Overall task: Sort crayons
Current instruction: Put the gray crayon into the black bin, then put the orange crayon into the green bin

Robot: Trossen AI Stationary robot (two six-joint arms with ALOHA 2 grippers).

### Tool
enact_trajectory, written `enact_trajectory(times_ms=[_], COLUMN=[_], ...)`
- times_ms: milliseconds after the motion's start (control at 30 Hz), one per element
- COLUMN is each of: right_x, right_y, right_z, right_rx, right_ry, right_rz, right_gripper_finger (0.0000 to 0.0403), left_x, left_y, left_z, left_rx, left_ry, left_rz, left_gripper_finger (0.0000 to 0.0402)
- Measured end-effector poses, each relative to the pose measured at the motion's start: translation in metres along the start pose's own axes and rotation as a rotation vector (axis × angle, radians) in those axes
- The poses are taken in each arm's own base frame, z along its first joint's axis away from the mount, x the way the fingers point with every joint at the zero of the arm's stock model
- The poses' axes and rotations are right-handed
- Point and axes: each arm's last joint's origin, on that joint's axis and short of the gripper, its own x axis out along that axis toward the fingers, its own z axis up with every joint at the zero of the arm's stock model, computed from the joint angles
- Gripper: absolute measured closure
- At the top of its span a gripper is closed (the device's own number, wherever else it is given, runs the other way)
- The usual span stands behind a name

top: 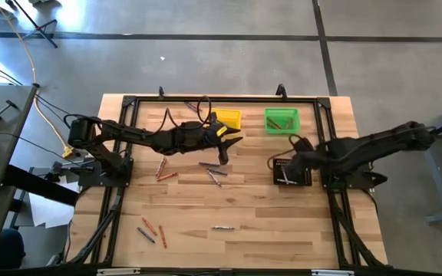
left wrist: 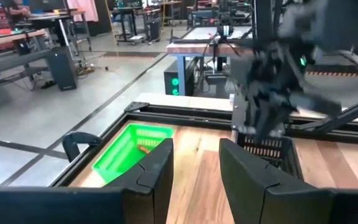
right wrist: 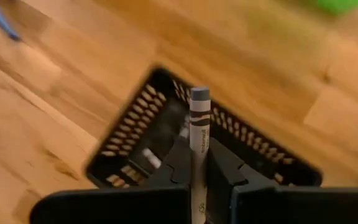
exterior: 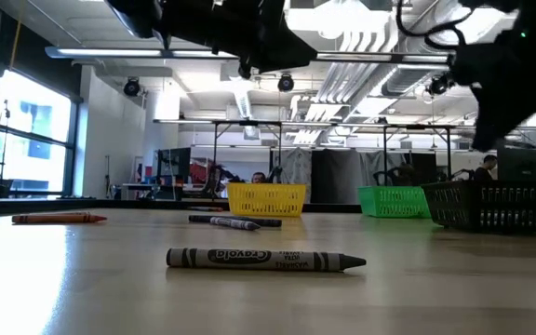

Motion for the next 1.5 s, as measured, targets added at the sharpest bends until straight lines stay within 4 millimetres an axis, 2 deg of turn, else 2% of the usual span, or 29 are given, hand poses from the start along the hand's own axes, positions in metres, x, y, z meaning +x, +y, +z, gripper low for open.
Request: enact_trajectory(times_ms=[167,367,633,833,933,1033,1133,1233,1367,1500], right_x=[0.022,0.031,0.019,0.003,-0.006,-0.016,-0.023,-0.029,-0.031,-0.030], right_y=[-0.004,-0.003,0.006,0.013,0.015,0.018,0.020,0.022,0.022,0.019], right_z=[-0.017,-0.021,-0.014,-0.005,0.001,0.008,0.016,0.023,0.030,0.035], right_rx=[0.038,0.028,-0.058,-0.102,-0.146,-0.188,-0.218,-0.249,-0.272,-0.285], right_ry=[0.014,0.031,0.031,0.000,-0.047,-0.096,-0.130,-0.161,-0.182,-0.216], right_rz=[-0.053,-0.047,0.000,0.009,-0.009,-0.024,-0.025,-0.026,-0.035,-0.069], right_gripper_finger=[0.0397,0.0376,0.0296,0.0274,0.0273,0.0273,0.0273,0.0273,0.0273,0.0272], left_x=[0.000,0.000,0.000,-0.005,-0.009,-0.015,-0.020,-0.026,-0.038,-0.051], left_y=[0.003,0.003,0.003,0.012,0.029,0.055,0.089,0.125,0.166,0.196], left_z=[0.001,0.000,-0.003,-0.006,-0.013,-0.022,-0.029,-0.028,-0.026,-0.027], left_rx=[-0.003,-0.002,0.004,0.066,0.132,0.140,0.084,0.033,-0.036,-0.131], left_ry=[-0.006,-0.005,0.026,0.131,0.252,0.382,0.550,0.677,0.800,0.852], left_rz=[0.010,0.015,0.022,0.090,0.239,0.329,0.384,0.453,0.432,0.321], left_gripper_finger=[0.0286,0.0286,0.0286,0.0286,0.0286,0.0286,0.0286,0.0286,0.0286,0.0286])
